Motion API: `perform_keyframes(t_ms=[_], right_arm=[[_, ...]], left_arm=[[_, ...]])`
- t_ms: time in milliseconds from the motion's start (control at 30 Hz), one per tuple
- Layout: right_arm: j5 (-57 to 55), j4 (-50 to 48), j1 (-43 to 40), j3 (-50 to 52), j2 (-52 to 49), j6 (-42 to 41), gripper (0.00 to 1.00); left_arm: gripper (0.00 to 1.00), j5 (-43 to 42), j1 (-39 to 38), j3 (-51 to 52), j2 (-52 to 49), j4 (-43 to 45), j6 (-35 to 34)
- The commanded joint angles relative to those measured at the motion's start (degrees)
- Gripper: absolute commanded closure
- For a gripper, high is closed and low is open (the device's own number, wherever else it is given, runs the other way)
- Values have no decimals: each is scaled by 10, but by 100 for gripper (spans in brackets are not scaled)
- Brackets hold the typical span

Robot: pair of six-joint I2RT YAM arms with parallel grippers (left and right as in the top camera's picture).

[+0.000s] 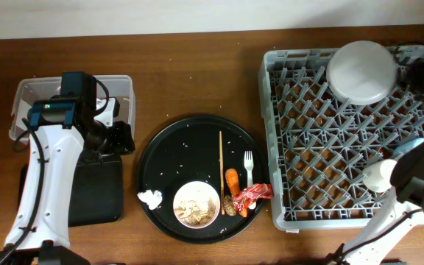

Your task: Sort waste into correct bins and load items into the dishwasher rack

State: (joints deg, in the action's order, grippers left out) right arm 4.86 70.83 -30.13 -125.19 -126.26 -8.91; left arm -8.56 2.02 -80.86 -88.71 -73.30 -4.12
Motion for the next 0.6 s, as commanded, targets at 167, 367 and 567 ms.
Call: perform_keyframes(t_ms=[167, 367, 567], right_arm=[[151, -40, 3, -8, -26, 77, 38], [107, -92, 2, -7, -53, 80, 29], [187, -130, 2, -7, -57, 134, 24]], left_arm=[[38, -12, 1, -6, 7, -3, -10], [38, -13, 1, -6, 7, -4, -10], [38, -13, 1, -6, 7, -5, -10]])
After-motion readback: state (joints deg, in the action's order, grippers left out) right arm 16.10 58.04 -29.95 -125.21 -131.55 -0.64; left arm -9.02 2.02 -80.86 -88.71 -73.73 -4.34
